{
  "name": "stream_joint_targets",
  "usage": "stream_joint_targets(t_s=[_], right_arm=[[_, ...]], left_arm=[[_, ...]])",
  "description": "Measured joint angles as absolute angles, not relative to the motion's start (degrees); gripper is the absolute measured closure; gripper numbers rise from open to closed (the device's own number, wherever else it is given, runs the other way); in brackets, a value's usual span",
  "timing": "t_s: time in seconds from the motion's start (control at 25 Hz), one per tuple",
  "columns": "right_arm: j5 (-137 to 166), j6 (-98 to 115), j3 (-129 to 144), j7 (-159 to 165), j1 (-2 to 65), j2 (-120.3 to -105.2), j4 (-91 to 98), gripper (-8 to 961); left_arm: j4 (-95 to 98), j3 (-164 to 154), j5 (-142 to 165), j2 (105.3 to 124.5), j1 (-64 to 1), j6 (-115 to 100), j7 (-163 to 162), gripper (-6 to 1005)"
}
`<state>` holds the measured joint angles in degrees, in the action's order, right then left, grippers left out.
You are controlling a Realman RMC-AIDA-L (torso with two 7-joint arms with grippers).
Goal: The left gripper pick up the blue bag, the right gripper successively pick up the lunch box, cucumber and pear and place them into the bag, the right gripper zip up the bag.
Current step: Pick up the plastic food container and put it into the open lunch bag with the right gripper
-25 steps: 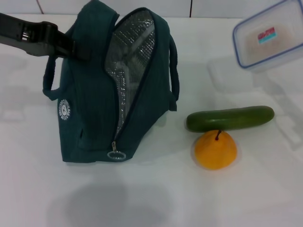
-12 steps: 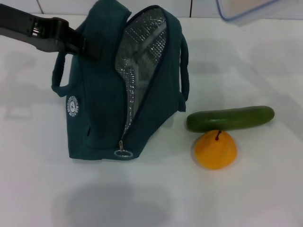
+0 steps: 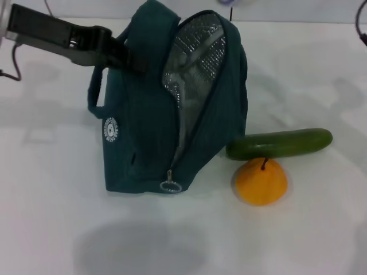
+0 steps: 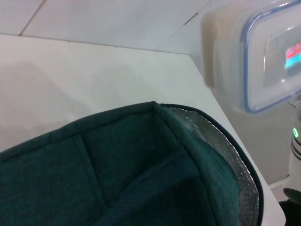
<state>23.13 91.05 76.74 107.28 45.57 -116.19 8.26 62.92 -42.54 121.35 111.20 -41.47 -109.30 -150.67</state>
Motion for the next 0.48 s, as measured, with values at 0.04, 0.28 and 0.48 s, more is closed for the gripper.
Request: stream_joint_targets(t_s=[0.04,0.28,0.48], right_arm=[[23.13,90.82,77.29,107.5,45.91,-116.19,8.27,860],[22.94,90.53,79.96,108.03,47.54,-116.19,8.77,863],[19.43,88.11,87.08,108.07,47.27,-116.18,10.79,865]], left_arm=[[62.91,-42.7,121.32,111.49,-41.62,-108.82,-150.65,960],[62.84,-42.95,121.49,113.04,-42.6,-108.17,-150.33,960],[62.84,-42.97,120.96,113.63,-42.64,-107.66,-150.17,960]])
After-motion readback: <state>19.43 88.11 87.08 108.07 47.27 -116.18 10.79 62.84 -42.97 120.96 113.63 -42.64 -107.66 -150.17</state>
